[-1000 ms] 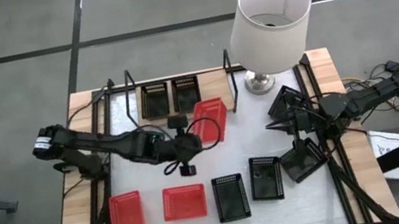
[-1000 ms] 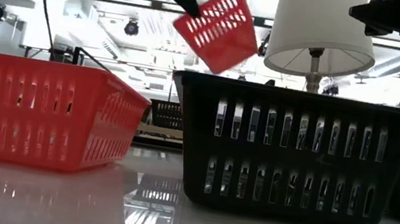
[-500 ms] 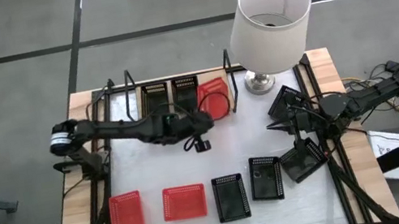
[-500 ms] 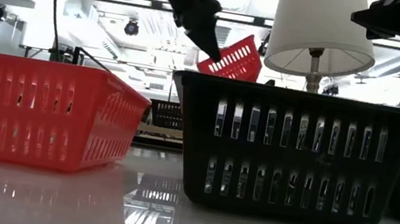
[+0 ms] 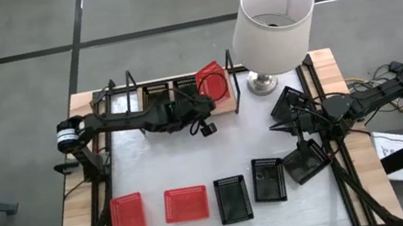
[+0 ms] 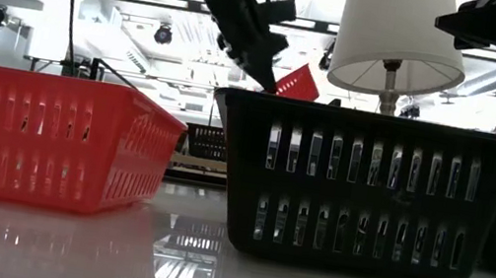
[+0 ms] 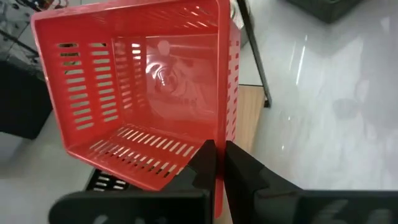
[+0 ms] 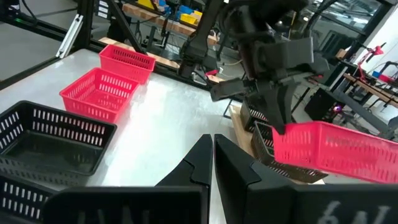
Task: Stack baskets on shelf by color
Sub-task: Put the top red bin on the shelf
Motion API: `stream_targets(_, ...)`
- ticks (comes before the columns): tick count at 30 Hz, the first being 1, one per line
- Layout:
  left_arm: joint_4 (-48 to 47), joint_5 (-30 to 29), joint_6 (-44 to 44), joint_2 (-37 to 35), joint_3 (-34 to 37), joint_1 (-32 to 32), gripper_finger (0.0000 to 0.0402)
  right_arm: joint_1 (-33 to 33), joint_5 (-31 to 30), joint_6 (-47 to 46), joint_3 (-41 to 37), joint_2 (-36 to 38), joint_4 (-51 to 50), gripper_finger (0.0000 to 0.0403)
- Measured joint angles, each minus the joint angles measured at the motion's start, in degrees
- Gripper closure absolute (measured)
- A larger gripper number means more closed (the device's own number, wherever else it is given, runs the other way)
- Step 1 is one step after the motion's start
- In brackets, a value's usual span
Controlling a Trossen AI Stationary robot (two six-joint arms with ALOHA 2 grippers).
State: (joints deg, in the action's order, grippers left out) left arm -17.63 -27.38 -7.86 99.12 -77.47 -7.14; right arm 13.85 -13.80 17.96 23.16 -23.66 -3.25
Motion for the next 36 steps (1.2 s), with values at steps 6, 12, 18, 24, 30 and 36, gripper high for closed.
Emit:
stream_targets(6, 4.2, 1.8, 0.0, 2.5, -0.3, -0.9, 0.0401, 0.0, -0.2, 0.0, 0.0, 0.0, 0.0, 0.0394)
stream_targets(12, 5.8, 1.8, 0.0, 4.2, -0.1, -1.6, 0.0401, 0.0, -0.3, -0.2, 0.0, 0.0, -0.1, 0.0394)
stream_targets(18, 7.0, 1.8, 0.0, 6.4, -0.2, -2.2, 0.0401, 0.0, -0.4, -0.4, 0.0, 0.0, -0.4, 0.0394)
stream_targets(24, 8.4, 1.8, 0.0, 6.9, 0.0, -2.3, 0.0396, 0.0, -1.3, -0.9, 0.0, 0.0, -0.9, 0.0394)
stream_targets(30, 8.3, 1.8, 0.1, 6.9, 0.1, -2.3, 0.0370, 0.0, -1.3, -0.9, 0.0, 0.0, -1.0, 0.0394)
stream_targets(36, 8.3, 1.8, 0.1, 6.9, 0.2, -2.3, 0.0359, 0.0, -1.3, -0.9, 0.0, 0.0, -1.0, 0.0394)
